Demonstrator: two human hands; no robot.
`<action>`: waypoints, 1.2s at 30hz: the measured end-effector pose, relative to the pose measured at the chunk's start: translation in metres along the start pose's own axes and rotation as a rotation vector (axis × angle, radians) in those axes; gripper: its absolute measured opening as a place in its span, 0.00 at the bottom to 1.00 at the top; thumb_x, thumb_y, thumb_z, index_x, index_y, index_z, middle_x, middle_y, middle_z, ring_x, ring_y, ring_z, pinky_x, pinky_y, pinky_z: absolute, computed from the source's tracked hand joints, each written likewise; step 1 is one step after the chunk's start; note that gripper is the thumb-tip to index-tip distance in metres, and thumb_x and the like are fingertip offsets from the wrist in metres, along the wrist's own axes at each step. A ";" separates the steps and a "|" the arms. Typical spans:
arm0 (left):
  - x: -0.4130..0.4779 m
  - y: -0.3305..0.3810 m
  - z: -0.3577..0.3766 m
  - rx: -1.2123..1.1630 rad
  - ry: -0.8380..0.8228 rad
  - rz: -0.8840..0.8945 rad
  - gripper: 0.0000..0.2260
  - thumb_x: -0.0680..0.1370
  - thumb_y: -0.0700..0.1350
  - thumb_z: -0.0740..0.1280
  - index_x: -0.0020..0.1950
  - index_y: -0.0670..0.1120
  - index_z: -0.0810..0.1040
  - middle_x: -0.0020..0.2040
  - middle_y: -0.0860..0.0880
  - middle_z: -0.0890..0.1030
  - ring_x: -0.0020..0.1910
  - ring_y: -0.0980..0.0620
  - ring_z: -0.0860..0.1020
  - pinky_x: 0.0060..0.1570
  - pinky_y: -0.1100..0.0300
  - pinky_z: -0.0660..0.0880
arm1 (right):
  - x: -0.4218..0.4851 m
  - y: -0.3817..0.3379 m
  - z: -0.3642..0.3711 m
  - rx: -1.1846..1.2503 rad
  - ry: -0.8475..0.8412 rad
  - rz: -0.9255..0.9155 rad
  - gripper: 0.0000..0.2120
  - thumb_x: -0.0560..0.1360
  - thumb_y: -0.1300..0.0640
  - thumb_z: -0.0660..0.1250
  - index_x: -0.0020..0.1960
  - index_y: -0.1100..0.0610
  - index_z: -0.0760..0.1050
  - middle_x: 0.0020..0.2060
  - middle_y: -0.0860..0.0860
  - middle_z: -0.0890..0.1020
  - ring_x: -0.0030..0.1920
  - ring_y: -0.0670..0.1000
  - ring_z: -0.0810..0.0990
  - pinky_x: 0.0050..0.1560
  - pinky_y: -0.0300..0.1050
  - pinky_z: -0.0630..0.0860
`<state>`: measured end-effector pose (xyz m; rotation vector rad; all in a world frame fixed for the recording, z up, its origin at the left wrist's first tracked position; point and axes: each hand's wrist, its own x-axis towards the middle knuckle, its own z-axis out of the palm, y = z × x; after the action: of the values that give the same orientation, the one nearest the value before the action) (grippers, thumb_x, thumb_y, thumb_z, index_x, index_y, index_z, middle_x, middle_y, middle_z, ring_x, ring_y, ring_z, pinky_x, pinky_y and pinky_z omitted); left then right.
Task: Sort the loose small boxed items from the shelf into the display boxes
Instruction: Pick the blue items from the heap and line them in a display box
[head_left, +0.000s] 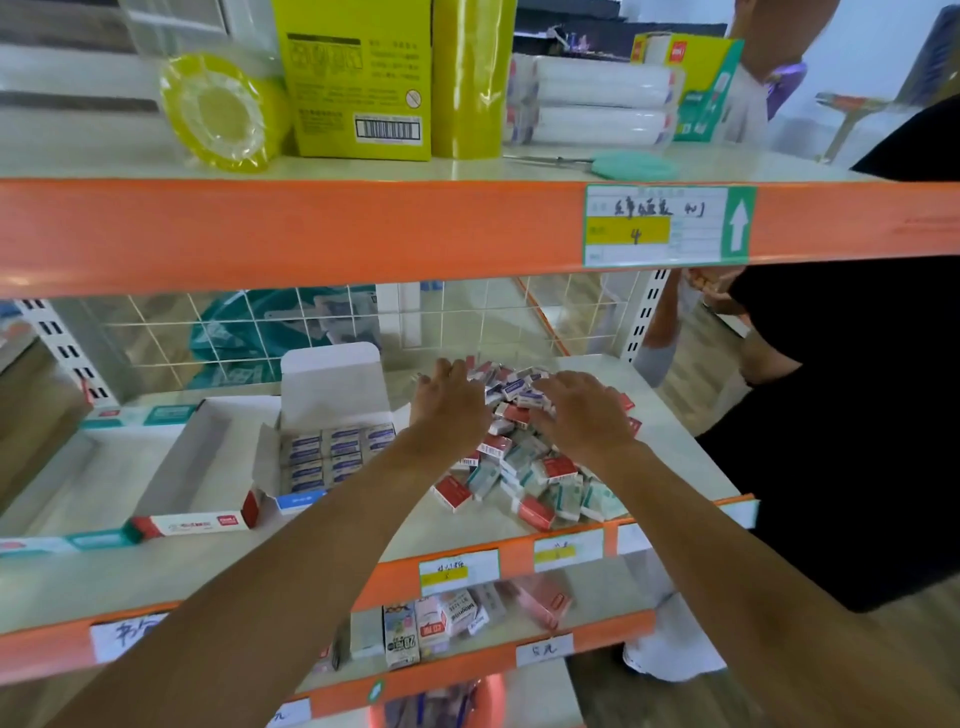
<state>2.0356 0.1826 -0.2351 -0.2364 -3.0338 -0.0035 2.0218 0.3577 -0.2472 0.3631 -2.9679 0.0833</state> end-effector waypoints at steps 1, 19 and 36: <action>0.003 0.001 0.001 -0.003 -0.013 -0.016 0.17 0.80 0.50 0.58 0.65 0.44 0.73 0.64 0.43 0.70 0.62 0.45 0.66 0.62 0.48 0.69 | 0.002 0.000 0.002 -0.010 0.000 -0.008 0.20 0.79 0.45 0.60 0.68 0.49 0.71 0.66 0.52 0.74 0.66 0.56 0.72 0.65 0.59 0.69; 0.014 -0.002 0.004 -0.422 0.080 -0.138 0.14 0.73 0.42 0.71 0.56 0.43 0.73 0.41 0.49 0.76 0.42 0.50 0.73 0.41 0.60 0.72 | 0.009 -0.007 0.007 -0.015 0.105 -0.117 0.15 0.77 0.49 0.65 0.58 0.58 0.76 0.52 0.54 0.81 0.54 0.55 0.75 0.52 0.51 0.73; -0.034 -0.067 -0.014 -0.921 -0.025 -0.356 0.05 0.73 0.38 0.69 0.39 0.46 0.78 0.39 0.46 0.81 0.36 0.50 0.80 0.41 0.58 0.81 | 0.013 -0.072 -0.009 0.604 0.054 -0.169 0.09 0.74 0.58 0.70 0.53 0.56 0.76 0.42 0.51 0.78 0.40 0.48 0.76 0.42 0.41 0.72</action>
<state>2.0607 0.1112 -0.2237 0.2513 -2.8020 -1.4119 2.0285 0.2856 -0.2333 0.6612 -2.7795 0.9583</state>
